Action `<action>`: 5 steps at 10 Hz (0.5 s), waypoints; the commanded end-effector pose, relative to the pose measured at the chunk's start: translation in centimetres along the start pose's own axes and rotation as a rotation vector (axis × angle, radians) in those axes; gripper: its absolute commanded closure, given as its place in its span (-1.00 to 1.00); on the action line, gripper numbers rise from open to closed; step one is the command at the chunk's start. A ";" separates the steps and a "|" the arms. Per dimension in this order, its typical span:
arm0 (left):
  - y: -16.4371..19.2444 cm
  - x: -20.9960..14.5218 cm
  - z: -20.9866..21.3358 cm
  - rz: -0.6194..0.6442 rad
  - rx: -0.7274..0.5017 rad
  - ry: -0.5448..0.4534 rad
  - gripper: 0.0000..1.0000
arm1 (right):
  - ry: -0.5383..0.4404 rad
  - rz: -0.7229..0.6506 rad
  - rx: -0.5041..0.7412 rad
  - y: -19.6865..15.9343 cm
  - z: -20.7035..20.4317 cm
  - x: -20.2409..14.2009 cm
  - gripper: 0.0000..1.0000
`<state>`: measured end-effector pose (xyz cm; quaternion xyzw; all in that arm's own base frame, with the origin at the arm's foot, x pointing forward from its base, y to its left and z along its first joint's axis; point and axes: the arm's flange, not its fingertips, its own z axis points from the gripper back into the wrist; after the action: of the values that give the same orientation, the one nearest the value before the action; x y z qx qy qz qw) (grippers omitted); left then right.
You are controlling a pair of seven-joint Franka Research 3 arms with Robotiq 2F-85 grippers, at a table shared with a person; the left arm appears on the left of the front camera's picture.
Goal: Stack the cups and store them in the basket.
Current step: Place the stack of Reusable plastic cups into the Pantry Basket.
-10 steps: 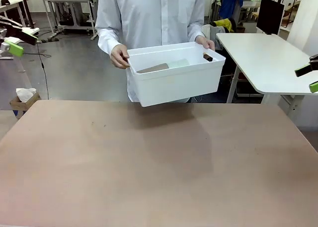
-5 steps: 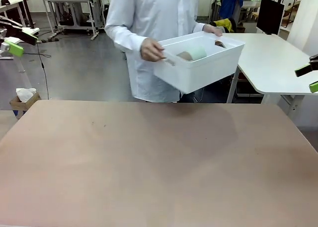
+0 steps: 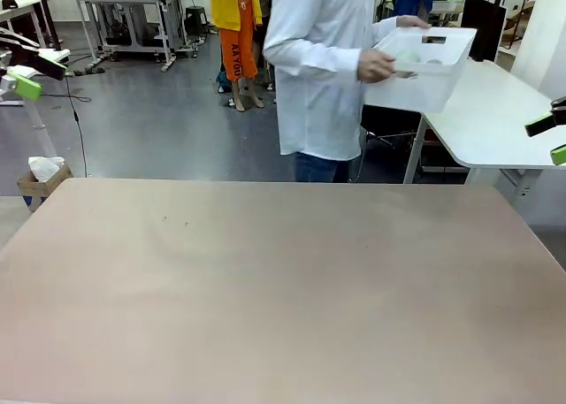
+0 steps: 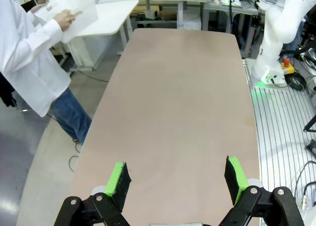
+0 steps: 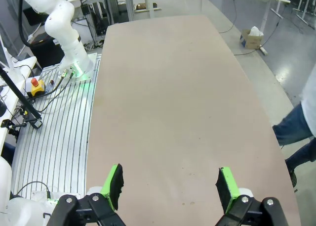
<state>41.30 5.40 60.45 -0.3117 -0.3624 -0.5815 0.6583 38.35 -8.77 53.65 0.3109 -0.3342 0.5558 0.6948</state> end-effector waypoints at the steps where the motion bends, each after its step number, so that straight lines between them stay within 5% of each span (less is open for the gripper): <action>1: 0.1 0.2 0.0 0.004 0.001 0.002 -1.00 | -0.021 -0.014 -0.002 0.0 0.2 0.5 -1.00; 5: 0.1 0.2 0.0 0.004 0.001 0.002 -1.00 | -0.021 -0.014 -0.002 0.0 0.2 0.5 -1.00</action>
<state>41.30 5.40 60.45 -0.3117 -0.3624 -0.5815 0.6583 38.35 -8.77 53.65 0.3109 -0.3342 0.5558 0.6948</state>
